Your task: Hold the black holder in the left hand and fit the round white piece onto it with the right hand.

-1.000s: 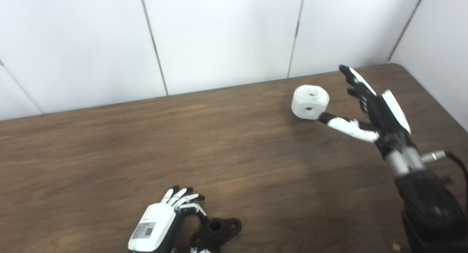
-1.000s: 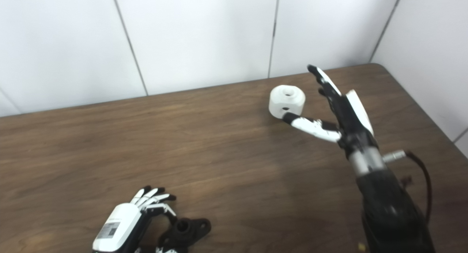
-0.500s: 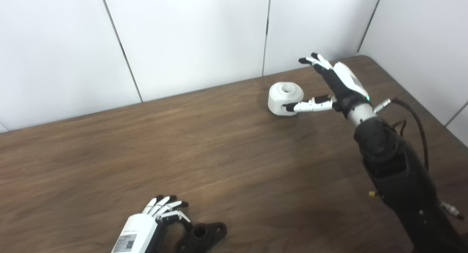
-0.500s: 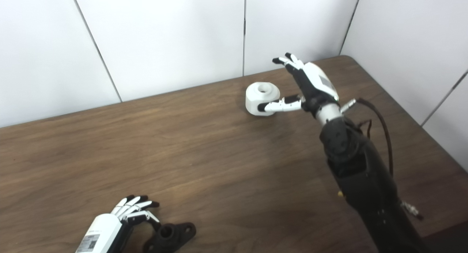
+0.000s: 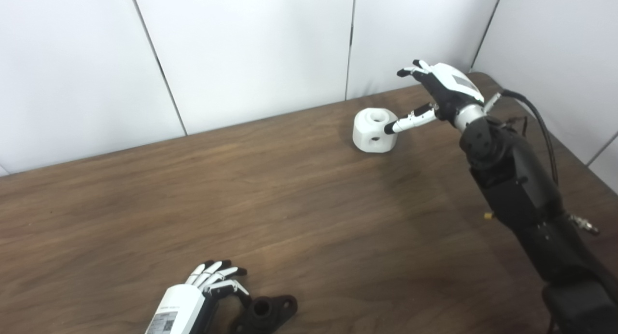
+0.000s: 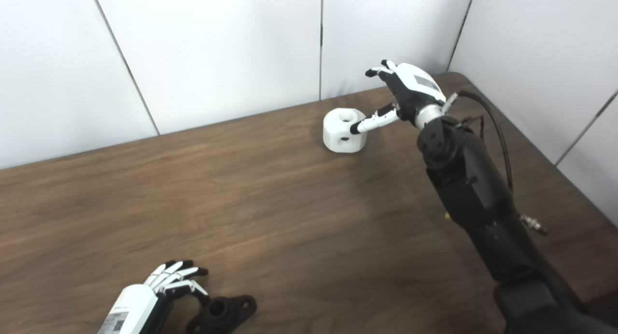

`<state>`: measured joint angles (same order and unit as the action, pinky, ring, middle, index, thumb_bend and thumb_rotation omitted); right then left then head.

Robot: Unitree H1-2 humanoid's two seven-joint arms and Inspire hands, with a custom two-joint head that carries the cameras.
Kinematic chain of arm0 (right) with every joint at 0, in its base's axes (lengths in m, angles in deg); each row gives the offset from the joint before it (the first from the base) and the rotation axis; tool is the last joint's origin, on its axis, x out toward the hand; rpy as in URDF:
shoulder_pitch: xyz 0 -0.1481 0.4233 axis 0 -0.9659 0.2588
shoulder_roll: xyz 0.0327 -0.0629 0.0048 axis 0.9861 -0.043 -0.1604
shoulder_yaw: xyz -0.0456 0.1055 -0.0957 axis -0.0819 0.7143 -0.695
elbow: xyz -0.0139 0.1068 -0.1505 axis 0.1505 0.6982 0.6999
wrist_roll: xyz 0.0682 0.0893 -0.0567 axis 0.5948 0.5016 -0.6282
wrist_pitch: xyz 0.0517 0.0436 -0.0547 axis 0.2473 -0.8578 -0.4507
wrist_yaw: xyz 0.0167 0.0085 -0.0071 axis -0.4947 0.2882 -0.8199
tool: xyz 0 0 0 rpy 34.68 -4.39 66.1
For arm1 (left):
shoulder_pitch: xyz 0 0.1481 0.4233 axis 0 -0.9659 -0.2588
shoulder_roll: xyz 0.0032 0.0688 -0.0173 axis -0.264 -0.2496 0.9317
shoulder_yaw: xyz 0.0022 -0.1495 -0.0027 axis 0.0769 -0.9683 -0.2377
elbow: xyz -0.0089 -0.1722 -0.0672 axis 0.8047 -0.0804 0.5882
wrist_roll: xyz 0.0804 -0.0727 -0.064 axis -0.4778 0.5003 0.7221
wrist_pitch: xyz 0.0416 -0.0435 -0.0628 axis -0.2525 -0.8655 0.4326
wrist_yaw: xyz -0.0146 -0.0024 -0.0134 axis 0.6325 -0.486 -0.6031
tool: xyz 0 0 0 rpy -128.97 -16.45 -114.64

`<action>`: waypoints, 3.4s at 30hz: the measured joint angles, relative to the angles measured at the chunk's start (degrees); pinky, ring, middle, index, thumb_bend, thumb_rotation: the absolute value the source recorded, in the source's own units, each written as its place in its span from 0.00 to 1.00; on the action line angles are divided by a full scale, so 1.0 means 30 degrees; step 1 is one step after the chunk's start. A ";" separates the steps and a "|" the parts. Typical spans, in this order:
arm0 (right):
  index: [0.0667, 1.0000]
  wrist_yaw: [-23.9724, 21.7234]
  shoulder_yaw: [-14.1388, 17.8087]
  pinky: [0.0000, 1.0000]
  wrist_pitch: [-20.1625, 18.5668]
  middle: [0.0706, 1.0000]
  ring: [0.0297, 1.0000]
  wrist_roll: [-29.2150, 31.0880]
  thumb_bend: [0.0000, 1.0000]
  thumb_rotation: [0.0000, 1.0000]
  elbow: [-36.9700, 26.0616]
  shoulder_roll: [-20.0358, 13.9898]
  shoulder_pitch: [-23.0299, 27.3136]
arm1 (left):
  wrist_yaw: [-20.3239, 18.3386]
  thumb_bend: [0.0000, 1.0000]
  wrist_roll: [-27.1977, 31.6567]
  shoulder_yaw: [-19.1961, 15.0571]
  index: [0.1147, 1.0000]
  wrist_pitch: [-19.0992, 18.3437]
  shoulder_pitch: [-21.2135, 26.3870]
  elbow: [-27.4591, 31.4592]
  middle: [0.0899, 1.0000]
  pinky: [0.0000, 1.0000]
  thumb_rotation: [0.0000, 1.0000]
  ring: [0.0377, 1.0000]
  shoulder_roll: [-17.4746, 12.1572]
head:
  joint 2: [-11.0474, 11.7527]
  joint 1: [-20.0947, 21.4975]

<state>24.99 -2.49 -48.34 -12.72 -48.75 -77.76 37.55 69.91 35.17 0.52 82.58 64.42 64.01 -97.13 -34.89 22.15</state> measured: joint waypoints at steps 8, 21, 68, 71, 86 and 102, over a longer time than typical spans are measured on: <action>0.83 -0.2516 -0.0636 0.93 -0.0001 0.98 1.00 -0.1656 0.93 0.32 0.0735 -0.0006 0.1379 | -0.0222 0.52 -0.0008 -0.0105 0.42 0.0006 -0.0033 0.0110 0.77 0.93 0.05 0.88 0.0009 | 0.0029 0.0029; 0.83 -0.4549 -0.2137 0.95 -0.0003 0.98 1.00 -0.2362 0.96 0.32 0.1769 -0.0004 0.2263 | -0.0309 0.52 0.0083 -0.0347 0.42 0.0060 -0.0119 0.0143 0.77 0.93 0.05 0.88 0.0077 | 0.0058 -0.0029; 0.64 -0.1469 -0.3098 0.90 0.0880 0.87 0.96 -0.1135 0.82 0.29 0.2909 -0.0201 0.2141 | -0.0633 0.52 -0.0504 -0.0646 0.42 0.0036 -0.0395 0.0671 0.76 0.89 0.05 0.86 0.0089 | -0.0059 -0.0176; 0.63 -0.1469 -0.3103 0.90 0.0878 0.86 0.96 -0.1135 0.82 0.29 0.2891 -0.0223 0.2140 | -0.0645 0.52 -0.0523 -0.0661 0.42 0.0033 -0.0407 0.0686 0.76 0.89 0.05 0.86 0.0093 | -0.0059 -0.0176; 0.62 -0.1470 -0.3165 0.91 0.0736 0.85 0.96 -0.1135 0.81 0.27 0.2891 -0.0234 0.2107 | -0.0701 0.52 -0.0498 -0.0760 0.42 0.0026 -0.0471 0.0727 0.76 0.90 0.05 0.86 0.0143 | -0.0059 -0.0176; 0.63 -0.1471 -0.3231 0.92 0.0664 0.85 0.96 -0.1137 0.80 0.26 0.2858 -0.0235 0.2045 | -0.1091 0.52 -0.0500 -0.0963 0.42 -0.0057 -0.0493 0.0893 0.76 0.89 0.05 0.86 0.0260 | -0.0059 -0.0146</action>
<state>20.58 -12.19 -46.35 -16.13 -40.18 -78.47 43.68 66.64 33.67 -2.37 82.41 62.94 66.69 -96.35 -35.07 21.71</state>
